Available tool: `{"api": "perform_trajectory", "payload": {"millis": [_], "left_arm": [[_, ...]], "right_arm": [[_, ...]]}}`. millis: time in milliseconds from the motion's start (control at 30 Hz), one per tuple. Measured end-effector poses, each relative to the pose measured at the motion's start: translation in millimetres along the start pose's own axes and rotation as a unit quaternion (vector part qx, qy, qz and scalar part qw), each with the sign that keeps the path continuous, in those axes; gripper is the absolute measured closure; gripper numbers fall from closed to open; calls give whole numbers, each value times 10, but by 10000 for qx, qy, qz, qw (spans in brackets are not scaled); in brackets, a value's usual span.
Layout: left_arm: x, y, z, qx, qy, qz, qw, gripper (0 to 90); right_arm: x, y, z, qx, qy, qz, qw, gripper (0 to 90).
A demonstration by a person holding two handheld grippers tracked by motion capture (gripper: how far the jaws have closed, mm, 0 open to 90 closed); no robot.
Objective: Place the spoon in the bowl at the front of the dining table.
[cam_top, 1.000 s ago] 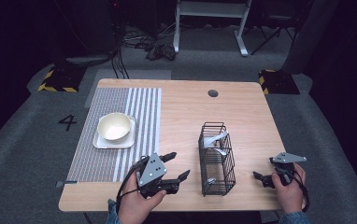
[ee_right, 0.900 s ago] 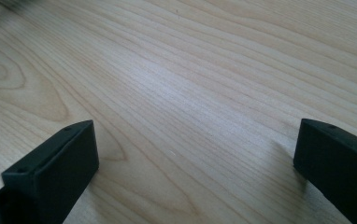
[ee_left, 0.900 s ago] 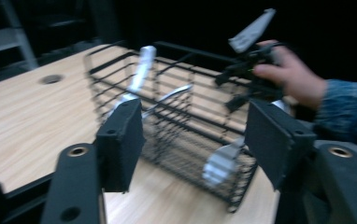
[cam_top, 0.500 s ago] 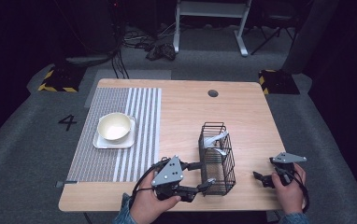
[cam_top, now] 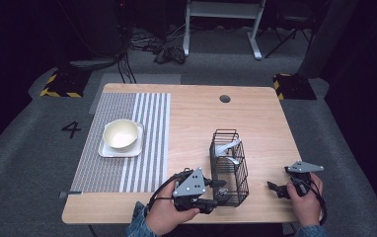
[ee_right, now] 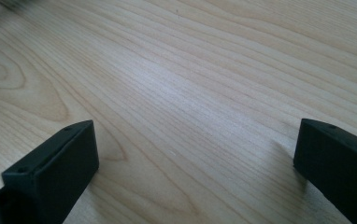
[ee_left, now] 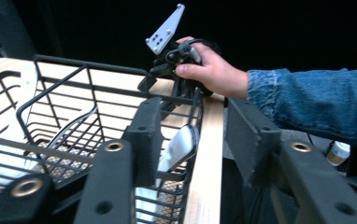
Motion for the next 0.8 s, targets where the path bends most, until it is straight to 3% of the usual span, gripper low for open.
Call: {"api": "perform_trajectory", "payload": {"millis": [100, 567, 800], "left_arm": [[30, -62, -19, -47, -30, 27, 10000, 644], [4, -133, -30, 146, 97, 135, 9998, 658], [32, -249, 14, 10, 196, 203, 9996, 679]], "right_arm": [[0, 0, 0, 0, 0, 1, 10000, 1], [-1, 0, 0, 4, 2, -4, 10000, 1], [0, 0, 0, 2, 1, 2, 10000, 1]]}}
Point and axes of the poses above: each handheld gripper's, and its own axes: z roughly backward along the jaws, x roughly out of its underside, y roughly to its right, the point moved 9 cm from there along -z, roughly forward along the jaws, and after that the axes turned 1 degree about z, right-handed, at the moved point
